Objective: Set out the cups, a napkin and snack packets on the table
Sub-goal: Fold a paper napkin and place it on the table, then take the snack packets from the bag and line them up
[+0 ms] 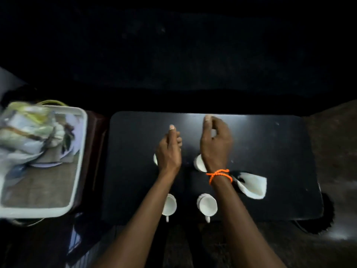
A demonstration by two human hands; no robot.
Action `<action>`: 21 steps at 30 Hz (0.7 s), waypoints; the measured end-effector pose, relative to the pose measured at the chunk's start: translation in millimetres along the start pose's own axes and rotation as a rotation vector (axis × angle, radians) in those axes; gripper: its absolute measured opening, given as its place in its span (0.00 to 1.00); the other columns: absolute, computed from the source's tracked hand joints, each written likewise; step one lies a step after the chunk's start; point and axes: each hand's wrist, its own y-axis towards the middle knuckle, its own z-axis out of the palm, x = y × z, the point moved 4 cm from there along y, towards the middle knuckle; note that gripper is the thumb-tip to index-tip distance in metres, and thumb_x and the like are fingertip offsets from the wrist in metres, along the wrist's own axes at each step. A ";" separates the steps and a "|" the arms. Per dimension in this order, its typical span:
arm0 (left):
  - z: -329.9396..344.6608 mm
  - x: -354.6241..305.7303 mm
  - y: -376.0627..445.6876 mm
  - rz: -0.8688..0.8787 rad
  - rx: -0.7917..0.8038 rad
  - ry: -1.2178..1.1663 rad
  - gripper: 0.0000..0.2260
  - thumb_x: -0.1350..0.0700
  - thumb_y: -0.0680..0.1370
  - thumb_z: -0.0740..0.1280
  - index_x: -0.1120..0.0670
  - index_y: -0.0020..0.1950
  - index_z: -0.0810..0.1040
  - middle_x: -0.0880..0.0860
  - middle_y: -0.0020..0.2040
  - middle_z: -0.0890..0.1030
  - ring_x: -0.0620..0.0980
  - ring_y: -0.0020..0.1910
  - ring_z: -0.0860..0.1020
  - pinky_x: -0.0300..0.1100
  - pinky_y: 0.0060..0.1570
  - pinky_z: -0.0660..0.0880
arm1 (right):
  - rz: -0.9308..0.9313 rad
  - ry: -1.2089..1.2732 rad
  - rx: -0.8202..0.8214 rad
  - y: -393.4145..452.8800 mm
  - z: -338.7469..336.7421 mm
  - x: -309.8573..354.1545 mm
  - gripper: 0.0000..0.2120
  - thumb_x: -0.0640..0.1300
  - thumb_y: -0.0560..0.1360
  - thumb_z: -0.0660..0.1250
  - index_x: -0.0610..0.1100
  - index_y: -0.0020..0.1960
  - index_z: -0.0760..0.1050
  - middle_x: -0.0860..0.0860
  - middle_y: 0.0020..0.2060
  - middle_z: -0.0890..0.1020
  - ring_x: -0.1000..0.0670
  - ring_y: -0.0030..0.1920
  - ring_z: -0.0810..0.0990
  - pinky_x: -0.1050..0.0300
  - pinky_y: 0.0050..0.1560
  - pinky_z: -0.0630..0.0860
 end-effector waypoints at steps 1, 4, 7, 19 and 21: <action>-22.9 -5.9 9.0 0.020 -0.044 0.003 0.24 0.36 0.84 0.57 0.52 0.52 0.84 0.55 0.49 0.87 0.53 0.51 0.86 0.59 0.61 0.82 | -0.021 0.017 0.073 -9.3 27.1 14.8 0.14 0.51 0.82 0.64 0.43 0.50 0.83 0.49 0.44 0.86 0.48 0.47 0.83 0.43 0.51 0.79; -96.7 -18.6 34.2 0.057 -0.165 0.002 0.26 0.30 0.78 0.55 0.48 0.48 0.83 0.52 0.48 0.87 0.49 0.48 0.87 0.57 0.59 0.83 | -0.071 0.067 0.284 -46.3 105.2 52.8 0.12 0.51 0.82 0.65 0.45 0.53 0.83 0.51 0.46 0.86 0.49 0.49 0.83 0.44 0.53 0.80; -175.1 -20.9 61.7 0.081 -0.270 0.000 0.28 0.30 0.76 0.55 0.50 0.53 0.83 0.58 0.52 0.87 0.57 0.54 0.86 0.60 0.62 0.81 | -0.107 0.065 0.478 -86.4 174.4 83.5 0.12 0.50 0.82 0.66 0.43 0.54 0.83 0.47 0.48 0.86 0.46 0.51 0.83 0.42 0.55 0.79; -427.4 -18.8 116.7 0.136 -0.871 0.255 0.16 0.50 0.83 0.63 0.61 0.62 0.81 0.62 0.62 0.82 0.62 0.62 0.78 0.46 0.54 0.70 | -0.636 -0.104 1.115 -223.6 345.9 223.1 0.26 0.50 0.81 0.64 0.49 0.79 0.68 0.45 0.79 0.69 0.39 0.76 0.68 0.39 0.74 0.67; -446.8 -22.9 127.6 0.131 -0.913 0.316 0.18 0.49 0.82 0.64 0.59 0.67 0.79 0.62 0.68 0.78 0.63 0.68 0.74 0.51 0.63 0.69 | -0.738 -0.227 1.158 -230.6 363.0 228.7 0.30 0.53 0.81 0.63 0.53 0.82 0.61 0.48 0.83 0.60 0.40 0.81 0.60 0.38 0.72 0.66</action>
